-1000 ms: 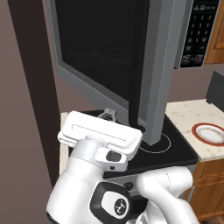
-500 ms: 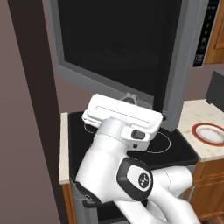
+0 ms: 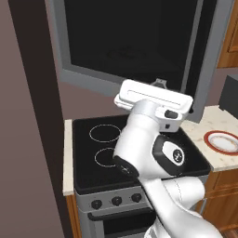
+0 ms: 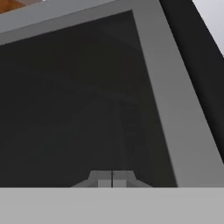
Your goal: Pick the broccoli from the counter and place it in the microwave. Then turn on the microwave.
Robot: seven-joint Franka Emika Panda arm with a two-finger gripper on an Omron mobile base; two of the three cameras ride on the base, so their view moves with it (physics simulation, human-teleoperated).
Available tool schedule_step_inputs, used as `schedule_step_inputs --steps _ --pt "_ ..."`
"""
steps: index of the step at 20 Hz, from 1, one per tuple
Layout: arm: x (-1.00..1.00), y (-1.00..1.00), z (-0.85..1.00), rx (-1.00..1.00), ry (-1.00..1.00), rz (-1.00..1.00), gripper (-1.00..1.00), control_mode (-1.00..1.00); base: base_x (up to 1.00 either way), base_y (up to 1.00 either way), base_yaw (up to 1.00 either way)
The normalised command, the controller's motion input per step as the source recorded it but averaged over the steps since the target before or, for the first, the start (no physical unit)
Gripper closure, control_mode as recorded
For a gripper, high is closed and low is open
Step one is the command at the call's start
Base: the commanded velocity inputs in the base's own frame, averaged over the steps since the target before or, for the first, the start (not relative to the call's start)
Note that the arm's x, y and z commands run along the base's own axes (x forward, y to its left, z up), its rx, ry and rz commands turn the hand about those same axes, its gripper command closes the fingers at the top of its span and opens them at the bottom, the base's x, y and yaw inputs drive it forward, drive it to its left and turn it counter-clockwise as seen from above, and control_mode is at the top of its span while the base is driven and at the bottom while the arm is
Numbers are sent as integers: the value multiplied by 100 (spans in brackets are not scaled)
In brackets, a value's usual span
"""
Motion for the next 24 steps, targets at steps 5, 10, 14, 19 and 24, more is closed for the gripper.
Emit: schedule_step_inputs --steps 5,10,14,19,24 --pt "52 -51 3 1 0 0 100 -100 0 0 0" --pt "62 -38 2 2 0 0 100 -100 0 0 0" --pt "75 -15 6 7 3 1 100 -100 0 0 0" --pt "83 -1 8 12 4 11 100 -100 0 0 0" --pt "75 0 8 11 7 14 100 -100 0 0 0"
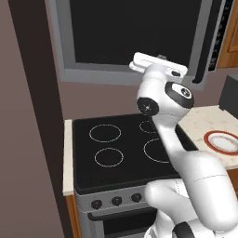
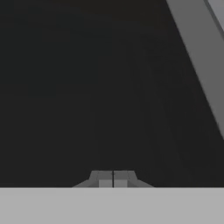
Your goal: Pick the broccoli from the counter and place it in the microwave. Then turn on the microwave.
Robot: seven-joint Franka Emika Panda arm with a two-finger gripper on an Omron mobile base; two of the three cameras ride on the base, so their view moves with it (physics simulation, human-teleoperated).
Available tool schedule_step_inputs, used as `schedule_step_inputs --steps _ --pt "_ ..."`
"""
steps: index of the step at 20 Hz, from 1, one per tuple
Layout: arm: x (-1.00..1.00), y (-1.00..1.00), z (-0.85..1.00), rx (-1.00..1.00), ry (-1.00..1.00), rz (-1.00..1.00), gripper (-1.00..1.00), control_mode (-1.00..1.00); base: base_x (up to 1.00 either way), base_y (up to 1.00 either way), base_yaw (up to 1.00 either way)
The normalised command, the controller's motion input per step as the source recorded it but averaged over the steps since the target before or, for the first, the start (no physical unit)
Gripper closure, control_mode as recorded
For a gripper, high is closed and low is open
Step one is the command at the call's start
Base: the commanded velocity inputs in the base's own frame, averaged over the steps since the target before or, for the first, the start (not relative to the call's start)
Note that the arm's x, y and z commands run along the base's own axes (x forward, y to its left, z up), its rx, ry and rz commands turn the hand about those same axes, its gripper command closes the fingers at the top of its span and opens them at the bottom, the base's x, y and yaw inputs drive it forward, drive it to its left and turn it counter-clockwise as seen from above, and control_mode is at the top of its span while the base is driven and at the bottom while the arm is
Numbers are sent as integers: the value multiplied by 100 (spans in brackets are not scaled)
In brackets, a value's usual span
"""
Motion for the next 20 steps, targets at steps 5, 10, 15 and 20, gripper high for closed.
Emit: schedule_step_inputs --steps 5,10,15,20 --pt "64 -2 3 9 10 14 100 -100 0 0 0" --pt "45 -1 1 6 7 15 100 -100 0 0 0" --pt "45 -2 4 6 4 16 100 -100 0 0 0" --pt "33 -4 9 5 1 15 100 -100 0 0 0"
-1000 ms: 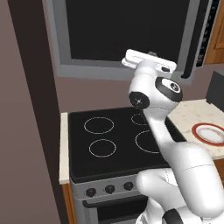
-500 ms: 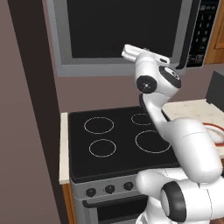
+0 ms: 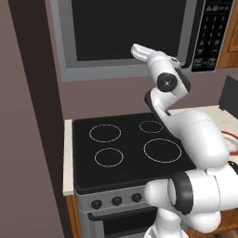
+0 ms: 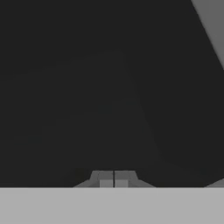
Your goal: Pick the broccoli from the counter and place it in the microwave. Then turn on the microwave.
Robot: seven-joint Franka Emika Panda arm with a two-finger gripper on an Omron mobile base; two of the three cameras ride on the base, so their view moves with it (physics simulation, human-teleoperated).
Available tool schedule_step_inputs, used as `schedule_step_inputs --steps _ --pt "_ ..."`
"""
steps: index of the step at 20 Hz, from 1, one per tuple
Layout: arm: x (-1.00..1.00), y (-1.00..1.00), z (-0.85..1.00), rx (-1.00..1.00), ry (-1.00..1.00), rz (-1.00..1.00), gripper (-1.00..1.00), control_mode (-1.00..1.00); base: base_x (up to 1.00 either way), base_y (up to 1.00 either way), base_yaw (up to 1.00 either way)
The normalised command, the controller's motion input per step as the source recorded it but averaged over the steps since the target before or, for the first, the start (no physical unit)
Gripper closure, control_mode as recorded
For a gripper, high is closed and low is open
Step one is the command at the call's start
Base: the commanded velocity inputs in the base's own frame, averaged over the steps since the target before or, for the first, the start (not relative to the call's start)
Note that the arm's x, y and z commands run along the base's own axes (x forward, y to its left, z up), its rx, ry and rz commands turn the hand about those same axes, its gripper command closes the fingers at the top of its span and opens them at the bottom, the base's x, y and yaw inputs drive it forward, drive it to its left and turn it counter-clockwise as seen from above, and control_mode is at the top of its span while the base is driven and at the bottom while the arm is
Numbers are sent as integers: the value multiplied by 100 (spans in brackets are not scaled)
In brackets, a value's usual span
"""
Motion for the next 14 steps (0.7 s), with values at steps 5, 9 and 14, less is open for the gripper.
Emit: schedule_step_inputs --steps 5,9,14 --pt "22 -6 10 3 0 13 100 -100 0 0 0" --pt "-43 -7 17 0 0 9 100 -100 0 0 0" --pt "-90 -16 36 0 -1 6 100 -100 0 0 0"
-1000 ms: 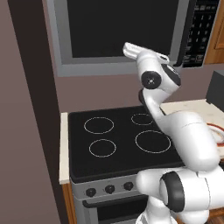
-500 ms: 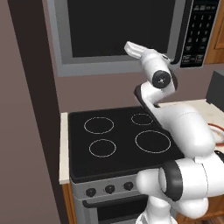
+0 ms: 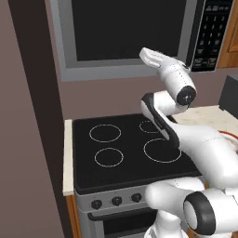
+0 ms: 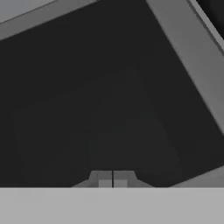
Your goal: Pick the broccoli from the counter and place it in the microwave. Then turn on the microwave.
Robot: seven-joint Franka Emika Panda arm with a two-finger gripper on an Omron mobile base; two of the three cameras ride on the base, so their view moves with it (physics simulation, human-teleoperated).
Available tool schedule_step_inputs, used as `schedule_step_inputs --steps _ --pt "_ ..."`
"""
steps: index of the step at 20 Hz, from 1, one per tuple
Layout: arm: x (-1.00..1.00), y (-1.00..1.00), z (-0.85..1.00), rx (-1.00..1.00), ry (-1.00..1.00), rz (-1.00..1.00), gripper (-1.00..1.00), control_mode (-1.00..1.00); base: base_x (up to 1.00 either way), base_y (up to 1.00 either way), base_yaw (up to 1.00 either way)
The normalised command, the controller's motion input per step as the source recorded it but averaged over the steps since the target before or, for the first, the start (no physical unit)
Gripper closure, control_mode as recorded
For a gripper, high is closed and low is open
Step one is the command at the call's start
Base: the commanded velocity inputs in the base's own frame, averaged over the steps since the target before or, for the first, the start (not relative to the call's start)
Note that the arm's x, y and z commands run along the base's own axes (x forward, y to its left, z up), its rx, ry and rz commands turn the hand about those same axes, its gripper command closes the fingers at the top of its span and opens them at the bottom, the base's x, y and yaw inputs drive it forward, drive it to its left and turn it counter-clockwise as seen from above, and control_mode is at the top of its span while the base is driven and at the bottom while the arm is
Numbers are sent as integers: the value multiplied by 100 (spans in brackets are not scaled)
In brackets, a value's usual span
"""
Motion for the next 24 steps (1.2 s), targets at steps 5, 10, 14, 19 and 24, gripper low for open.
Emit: schedule_step_inputs --steps 5,10,14,19,24 --pt "-100 -31 63 1 -1 2 100 -100 0 0 0" --pt "-85 -57 46 7 16 0 100 -100 0 0 0" --pt "-70 -64 2 10 33 0 100 -100 0 0 0" --pt "-37 -53 -17 15 31 0 100 -100 0 0 0" --pt "-1 -32 -41 37 23 0 100 -100 0 0 0"
